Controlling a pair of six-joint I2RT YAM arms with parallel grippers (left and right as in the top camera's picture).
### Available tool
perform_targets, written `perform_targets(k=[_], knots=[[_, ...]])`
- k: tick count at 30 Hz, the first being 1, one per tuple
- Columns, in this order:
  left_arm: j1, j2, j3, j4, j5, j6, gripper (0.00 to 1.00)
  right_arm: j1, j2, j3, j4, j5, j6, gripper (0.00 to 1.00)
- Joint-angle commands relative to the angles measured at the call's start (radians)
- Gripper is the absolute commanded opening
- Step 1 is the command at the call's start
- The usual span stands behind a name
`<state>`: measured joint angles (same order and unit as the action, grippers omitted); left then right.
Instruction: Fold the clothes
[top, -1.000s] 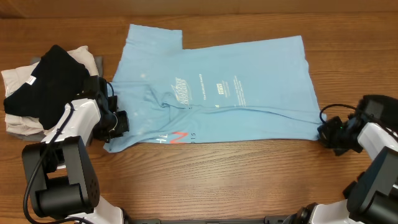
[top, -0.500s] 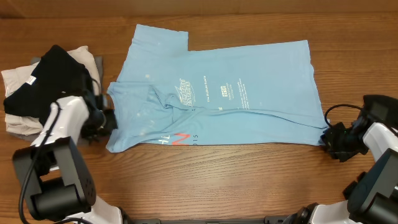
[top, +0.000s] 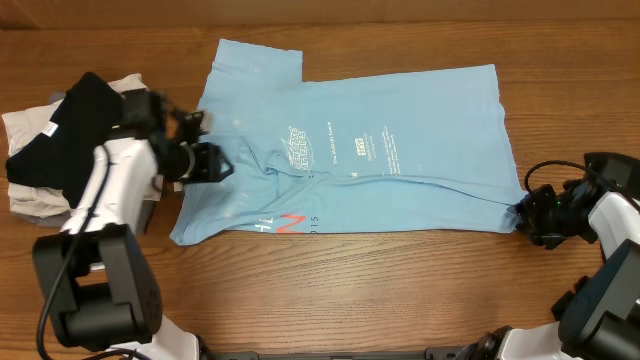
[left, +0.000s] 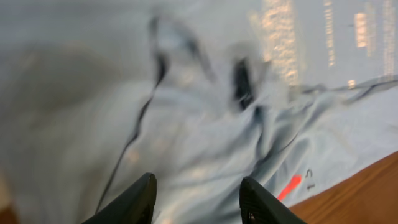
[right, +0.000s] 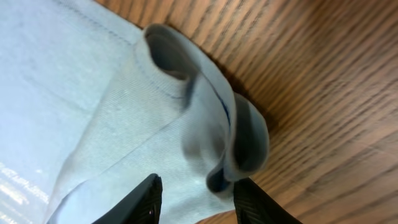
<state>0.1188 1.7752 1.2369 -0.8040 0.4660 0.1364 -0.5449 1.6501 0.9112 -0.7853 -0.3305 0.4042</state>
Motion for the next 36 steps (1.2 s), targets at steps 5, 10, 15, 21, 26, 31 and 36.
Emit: perform_targets(k=[5,10,15,21,26,31,36], knots=[[-0.106,-0.009,0.018,0.181,-0.179,0.001,0.51,-0.006,-0.027,0.022,0.005,-0.056,-0.013,0.42],[-0.105,0.027,0.018,0.205,-0.182,-0.013,0.54,-0.006,-0.027,0.022,0.006,-0.061,-0.012,0.42],[-0.107,0.103,0.018,0.216,-0.136,-0.014,0.57,-0.006,-0.027,0.021,0.013,-0.069,-0.012,0.43],[-0.107,0.168,0.018,0.238,-0.114,-0.027,0.54,-0.006,-0.027,0.021,0.011,-0.073,-0.012,0.43],[-0.106,0.194,0.018,0.268,-0.114,-0.033,0.26,-0.006,-0.027,0.021,0.008,-0.075,-0.013,0.43],[-0.106,0.192,0.029,0.264,-0.109,-0.04,0.04,-0.006,-0.027,0.021,0.008,-0.075,-0.012,0.44],[-0.101,0.18,0.09,0.166,-0.171,-0.039,0.04,-0.006,-0.027,0.021,0.008,-0.075,-0.013,0.45]])
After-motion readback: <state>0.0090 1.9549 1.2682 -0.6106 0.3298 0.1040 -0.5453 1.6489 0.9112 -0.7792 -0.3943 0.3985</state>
